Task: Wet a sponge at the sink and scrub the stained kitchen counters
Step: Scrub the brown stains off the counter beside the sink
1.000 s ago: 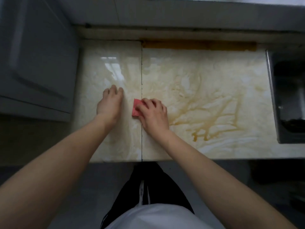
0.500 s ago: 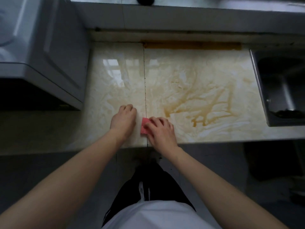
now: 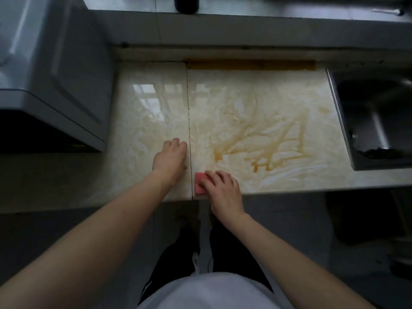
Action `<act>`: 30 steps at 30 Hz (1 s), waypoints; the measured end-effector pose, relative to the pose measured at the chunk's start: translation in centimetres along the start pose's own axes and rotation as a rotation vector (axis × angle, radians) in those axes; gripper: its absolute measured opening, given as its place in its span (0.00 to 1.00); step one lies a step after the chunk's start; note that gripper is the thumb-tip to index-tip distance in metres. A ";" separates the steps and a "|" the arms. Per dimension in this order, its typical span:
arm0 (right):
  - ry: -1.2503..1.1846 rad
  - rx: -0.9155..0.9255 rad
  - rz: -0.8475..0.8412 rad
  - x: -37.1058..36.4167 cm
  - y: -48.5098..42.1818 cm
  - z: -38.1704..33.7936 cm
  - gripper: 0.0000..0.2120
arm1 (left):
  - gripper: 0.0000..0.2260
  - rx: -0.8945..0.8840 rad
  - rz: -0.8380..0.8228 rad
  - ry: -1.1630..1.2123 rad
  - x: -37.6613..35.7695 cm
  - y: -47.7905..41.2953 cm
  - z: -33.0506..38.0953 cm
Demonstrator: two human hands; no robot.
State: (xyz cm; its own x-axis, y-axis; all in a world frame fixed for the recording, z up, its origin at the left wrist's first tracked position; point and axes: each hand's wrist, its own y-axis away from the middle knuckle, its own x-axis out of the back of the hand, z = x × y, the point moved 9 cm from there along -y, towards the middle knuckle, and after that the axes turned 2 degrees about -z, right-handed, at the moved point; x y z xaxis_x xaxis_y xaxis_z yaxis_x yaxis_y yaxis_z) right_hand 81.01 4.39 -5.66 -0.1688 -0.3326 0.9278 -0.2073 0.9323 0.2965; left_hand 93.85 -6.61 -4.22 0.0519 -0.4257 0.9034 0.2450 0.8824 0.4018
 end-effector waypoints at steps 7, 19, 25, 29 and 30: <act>-0.020 0.028 0.060 1.7 -3.8 2.3 0.28 | 0.26 0.091 -0.019 -0.041 0.5 -1.6 -0.6; -0.062 0.030 0.174 4.4 -12.5 4.4 0.23 | 0.41 0.158 -0.043 -0.086 1.4 -6.3 -0.8; -0.065 0.030 0.175 6.0 -18.1 5.2 0.25 | 0.61 0.210 -0.224 0.061 1.0 -7.6 -2.5; -0.041 0.033 0.179 7.8 -22.8 5.6 0.25 | 0.61 0.218 -0.224 0.088 0.8 -7.7 -2.4; -0.034 0.037 0.181 8.5 -24.0 5.7 0.25 | 0.60 0.220 -0.221 0.089 0.7 -7.7 -2.4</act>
State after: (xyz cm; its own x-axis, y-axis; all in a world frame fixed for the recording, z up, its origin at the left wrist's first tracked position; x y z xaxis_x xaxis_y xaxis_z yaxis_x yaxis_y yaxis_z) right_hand 79.08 -21.60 -6.20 -0.2388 -0.1650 0.9570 -0.2061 0.9716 0.1161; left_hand 94.34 -14.19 -6.99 0.1077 -0.6190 0.7780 0.0451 0.7848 0.6182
